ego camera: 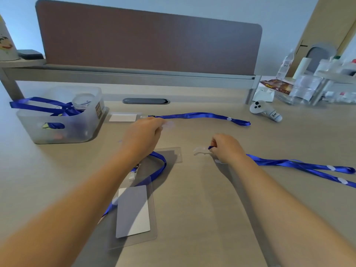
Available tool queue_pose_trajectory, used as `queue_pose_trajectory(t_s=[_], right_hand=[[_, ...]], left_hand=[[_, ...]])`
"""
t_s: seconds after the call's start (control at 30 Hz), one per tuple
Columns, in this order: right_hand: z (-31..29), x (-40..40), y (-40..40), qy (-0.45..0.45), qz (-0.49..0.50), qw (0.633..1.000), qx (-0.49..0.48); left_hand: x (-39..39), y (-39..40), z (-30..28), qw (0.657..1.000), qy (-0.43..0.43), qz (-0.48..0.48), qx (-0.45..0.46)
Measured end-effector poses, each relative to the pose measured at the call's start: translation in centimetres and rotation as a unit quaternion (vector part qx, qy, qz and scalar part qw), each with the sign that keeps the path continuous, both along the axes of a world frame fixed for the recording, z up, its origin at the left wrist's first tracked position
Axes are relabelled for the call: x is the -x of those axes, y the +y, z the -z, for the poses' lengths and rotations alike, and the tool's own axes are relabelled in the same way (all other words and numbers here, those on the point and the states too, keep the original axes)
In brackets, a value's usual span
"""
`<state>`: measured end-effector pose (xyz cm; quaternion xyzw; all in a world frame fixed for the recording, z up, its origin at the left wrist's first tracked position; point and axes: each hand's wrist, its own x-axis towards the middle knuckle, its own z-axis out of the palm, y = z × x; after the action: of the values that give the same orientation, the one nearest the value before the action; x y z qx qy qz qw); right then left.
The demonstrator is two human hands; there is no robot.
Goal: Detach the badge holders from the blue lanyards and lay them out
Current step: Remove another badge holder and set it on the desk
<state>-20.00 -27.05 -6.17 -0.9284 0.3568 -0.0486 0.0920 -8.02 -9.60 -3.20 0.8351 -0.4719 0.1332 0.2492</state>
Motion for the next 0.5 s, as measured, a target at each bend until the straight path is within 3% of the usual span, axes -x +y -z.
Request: queue_pose_trajectory(t_s=[0.23,0.5], right_hand=[[-3.7,-0.6,-0.5,-0.237,-0.035,0.970,0.052],[-9.5,-2.8,1.4,-0.324,-0.101,0.930,0.142]], left_hand=[[-0.3,-0.4,-1.7,0.999,0.019,-0.013,0.031],[-0.7,-0.8,-5.0,0.986,0.089,-0.032,0.136]])
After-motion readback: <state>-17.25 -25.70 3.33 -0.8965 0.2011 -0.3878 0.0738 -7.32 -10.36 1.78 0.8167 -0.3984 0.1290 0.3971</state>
